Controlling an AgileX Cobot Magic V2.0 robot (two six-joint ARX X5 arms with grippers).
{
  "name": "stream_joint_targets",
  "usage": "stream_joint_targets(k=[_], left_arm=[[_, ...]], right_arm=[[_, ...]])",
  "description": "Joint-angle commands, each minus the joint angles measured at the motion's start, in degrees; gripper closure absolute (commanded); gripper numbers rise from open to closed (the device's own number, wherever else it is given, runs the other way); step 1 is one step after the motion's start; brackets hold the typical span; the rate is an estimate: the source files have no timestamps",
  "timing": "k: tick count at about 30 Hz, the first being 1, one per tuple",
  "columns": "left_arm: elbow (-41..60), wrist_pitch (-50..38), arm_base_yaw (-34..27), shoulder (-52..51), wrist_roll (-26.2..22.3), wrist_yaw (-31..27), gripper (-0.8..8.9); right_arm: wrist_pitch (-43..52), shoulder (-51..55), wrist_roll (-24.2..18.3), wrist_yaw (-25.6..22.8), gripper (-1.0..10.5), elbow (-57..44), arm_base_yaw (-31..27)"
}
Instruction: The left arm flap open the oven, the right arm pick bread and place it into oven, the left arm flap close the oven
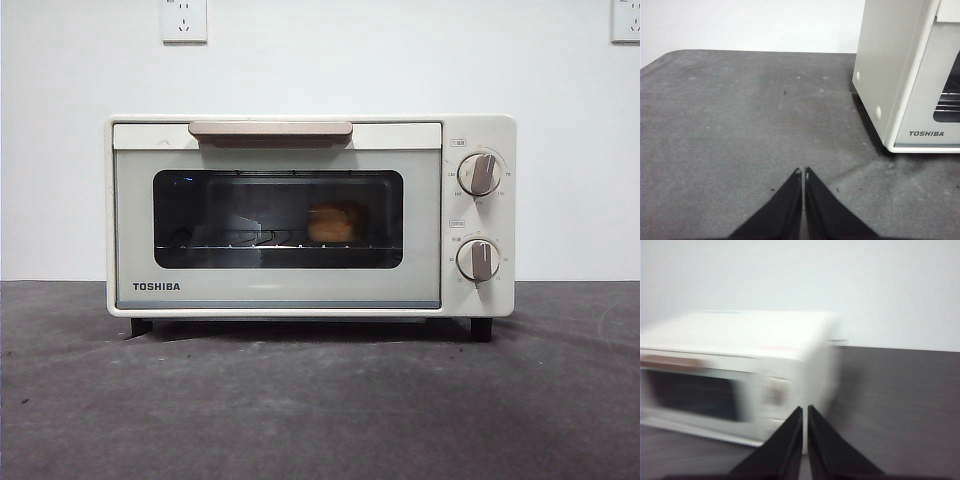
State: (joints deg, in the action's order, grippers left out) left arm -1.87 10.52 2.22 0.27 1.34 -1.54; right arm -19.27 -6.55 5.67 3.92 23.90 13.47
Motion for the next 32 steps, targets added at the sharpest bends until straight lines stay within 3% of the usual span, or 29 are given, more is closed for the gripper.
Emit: stream_joint_targets(k=[1,11,32], left_arm=[[1.18,0.26,0.07,-0.09,-0.66,-0.02,7.94],[1.16,0.24,0.04,-0.09,-0.66,0.04,7.94],[1.16,0.24,0.04,-0.09,-0.68,0.02,7.94]], right_arm=[[3.06,4.61,-5.07,-1.40,9.3,-7.72,-4.96],[10.36,6.32,-6.73,-1.01,9.3,-23.39,-12.96],[10.38,6.32,-7.56,-2.49,9.3,-23.28,-13.29]])
